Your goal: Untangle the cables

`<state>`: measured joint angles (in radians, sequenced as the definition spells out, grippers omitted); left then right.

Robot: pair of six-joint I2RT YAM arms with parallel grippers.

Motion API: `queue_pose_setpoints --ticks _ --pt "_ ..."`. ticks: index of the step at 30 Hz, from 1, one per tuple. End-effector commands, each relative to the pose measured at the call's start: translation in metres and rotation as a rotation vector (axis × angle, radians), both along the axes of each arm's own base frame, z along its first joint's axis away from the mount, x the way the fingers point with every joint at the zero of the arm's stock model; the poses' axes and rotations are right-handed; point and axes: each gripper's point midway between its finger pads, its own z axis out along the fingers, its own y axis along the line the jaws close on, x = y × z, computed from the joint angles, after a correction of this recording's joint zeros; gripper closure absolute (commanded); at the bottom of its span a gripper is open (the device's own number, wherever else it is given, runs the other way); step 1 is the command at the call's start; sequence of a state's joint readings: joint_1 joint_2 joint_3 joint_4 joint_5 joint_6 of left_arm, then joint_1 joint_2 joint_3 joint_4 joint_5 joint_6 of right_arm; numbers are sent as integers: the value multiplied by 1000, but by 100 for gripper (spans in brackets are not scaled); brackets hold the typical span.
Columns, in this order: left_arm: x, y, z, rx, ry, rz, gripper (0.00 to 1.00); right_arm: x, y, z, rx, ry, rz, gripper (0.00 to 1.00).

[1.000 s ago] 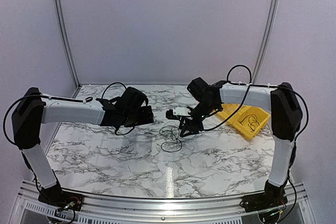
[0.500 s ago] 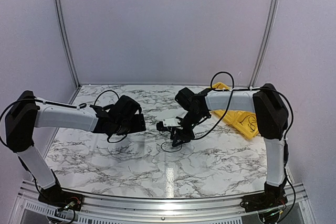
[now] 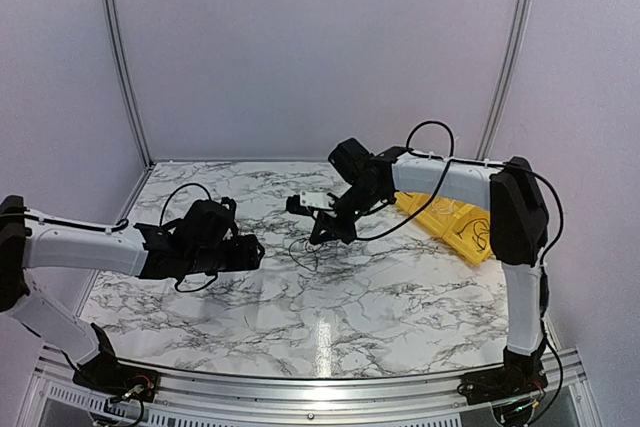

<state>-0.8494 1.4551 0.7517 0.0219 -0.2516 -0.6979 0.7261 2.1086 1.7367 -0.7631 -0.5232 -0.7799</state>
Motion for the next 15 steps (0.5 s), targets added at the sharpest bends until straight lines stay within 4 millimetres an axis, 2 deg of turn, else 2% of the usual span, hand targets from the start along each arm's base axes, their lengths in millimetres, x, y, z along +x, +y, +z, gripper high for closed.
queue_pose_setpoints --ticks 1,3,7,12,15 --pt "7 -39 63 -178 -214 -145 20 1 15 71 139 9 -44 100" --pt "12 -48 78 -198 -254 -163 20 3 19 80 163 15 -61 100" --pt "21 -63 92 -229 -290 -177 25 8 24 90 198 34 -96 100" --pt "32 -78 84 -212 -286 -190 32 15 28 108 241 32 -123 100" --pt "45 -78 72 -175 -284 -142 40 14 28 123 267 29 -121 100"
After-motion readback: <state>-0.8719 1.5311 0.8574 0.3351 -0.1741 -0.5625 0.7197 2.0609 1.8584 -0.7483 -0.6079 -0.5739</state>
